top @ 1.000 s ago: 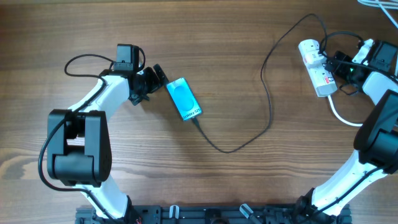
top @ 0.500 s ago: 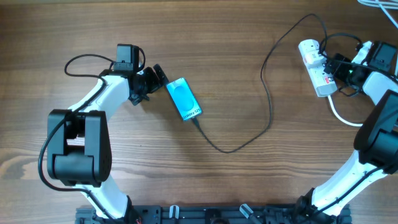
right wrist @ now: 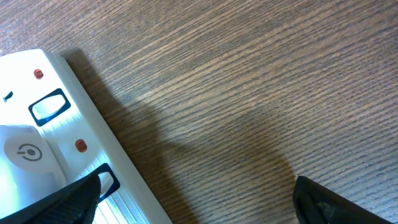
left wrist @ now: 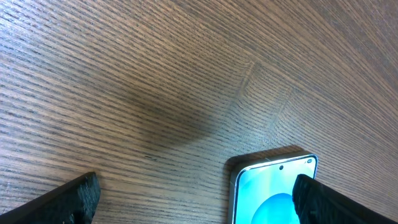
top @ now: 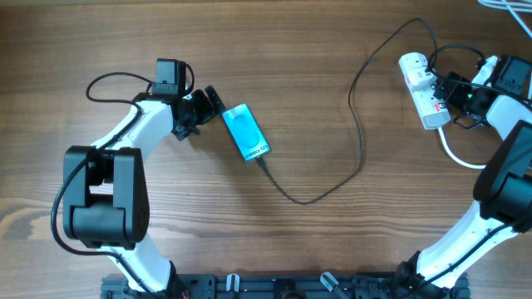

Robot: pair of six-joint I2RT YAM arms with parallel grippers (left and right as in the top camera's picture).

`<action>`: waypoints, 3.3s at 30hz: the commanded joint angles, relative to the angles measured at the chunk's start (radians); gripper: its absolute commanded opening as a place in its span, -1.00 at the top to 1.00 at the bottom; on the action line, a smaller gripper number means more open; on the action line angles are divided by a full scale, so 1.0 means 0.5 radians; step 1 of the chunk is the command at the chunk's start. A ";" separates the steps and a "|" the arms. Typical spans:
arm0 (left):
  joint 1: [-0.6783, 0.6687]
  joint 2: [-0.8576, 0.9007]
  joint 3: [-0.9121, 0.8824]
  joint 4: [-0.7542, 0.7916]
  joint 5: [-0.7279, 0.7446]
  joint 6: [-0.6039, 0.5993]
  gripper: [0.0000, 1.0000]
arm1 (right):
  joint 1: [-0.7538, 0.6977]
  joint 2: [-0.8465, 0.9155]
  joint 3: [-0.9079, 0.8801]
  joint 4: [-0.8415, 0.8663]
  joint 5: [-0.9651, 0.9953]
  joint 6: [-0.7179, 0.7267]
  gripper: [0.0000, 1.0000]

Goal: Plug charger to phone and switch on socket

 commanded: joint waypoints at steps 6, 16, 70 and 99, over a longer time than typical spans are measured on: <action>0.005 0.013 -0.016 -0.017 -0.034 -0.005 -1.00 | 0.032 0.053 -0.027 -0.040 -0.129 -0.055 -0.99; 0.005 0.013 -0.016 -0.017 -0.034 -0.005 -1.00 | 0.031 0.053 -0.027 0.085 0.029 -0.049 -0.99; 0.005 0.014 -0.016 -0.017 -0.034 -0.005 -1.00 | 0.134 0.013 -0.021 -0.104 0.069 -0.421 -0.99; 0.005 0.014 -0.016 -0.017 -0.034 -0.005 -1.00 | 0.135 -0.300 -0.021 -0.221 0.067 -0.460 -0.99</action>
